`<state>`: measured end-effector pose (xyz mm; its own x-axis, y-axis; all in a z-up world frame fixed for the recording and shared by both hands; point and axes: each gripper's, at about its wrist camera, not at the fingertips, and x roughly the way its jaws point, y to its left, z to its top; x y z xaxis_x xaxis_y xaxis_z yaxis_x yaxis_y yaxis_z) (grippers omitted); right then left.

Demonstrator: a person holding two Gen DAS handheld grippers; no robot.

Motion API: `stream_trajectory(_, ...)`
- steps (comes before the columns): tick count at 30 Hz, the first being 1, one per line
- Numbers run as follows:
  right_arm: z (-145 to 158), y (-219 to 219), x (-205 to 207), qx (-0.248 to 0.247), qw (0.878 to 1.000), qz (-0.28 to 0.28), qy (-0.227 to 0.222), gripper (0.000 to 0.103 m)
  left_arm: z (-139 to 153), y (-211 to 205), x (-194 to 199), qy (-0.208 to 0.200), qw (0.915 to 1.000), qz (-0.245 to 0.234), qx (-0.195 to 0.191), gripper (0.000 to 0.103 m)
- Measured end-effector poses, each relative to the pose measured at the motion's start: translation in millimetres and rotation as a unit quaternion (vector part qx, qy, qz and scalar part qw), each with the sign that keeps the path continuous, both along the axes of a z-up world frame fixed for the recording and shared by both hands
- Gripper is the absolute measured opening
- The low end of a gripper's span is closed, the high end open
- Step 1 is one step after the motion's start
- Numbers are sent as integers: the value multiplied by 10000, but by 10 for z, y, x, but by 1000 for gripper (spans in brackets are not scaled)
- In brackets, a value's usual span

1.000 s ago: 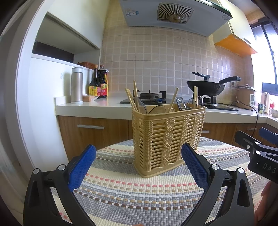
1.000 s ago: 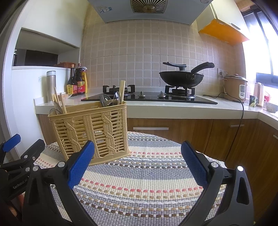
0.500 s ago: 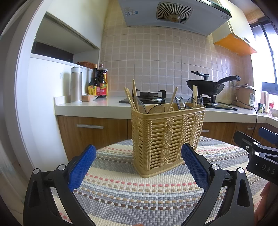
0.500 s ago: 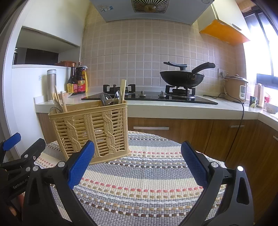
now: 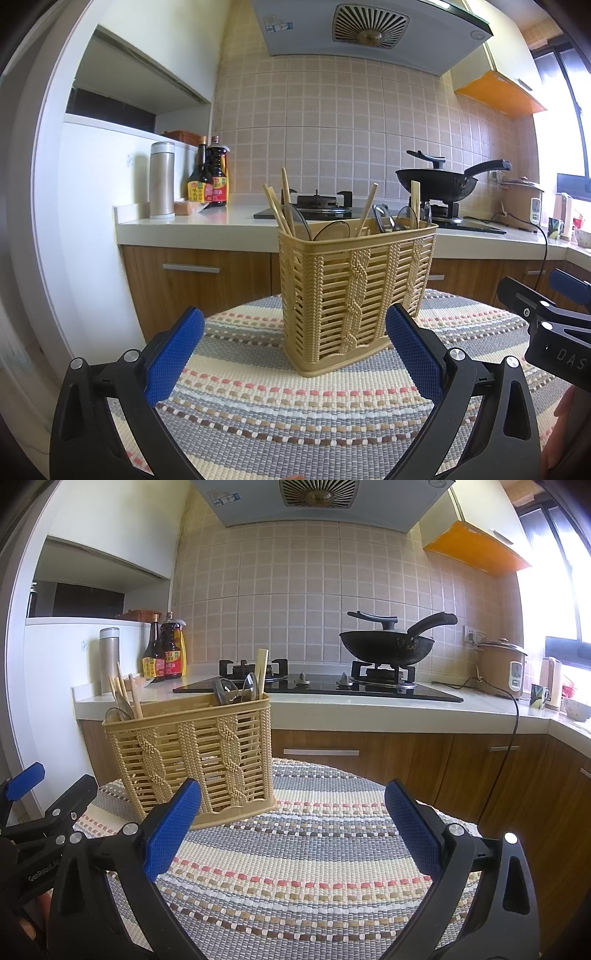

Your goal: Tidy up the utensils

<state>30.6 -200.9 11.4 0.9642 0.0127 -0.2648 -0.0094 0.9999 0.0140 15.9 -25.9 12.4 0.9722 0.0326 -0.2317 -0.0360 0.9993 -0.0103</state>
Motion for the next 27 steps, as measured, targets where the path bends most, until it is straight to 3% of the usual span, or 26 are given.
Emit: stream_trajectory(27,1,-23,5,85,10000,26,45,95,0,5,8,7,10000,-54,-16,95)
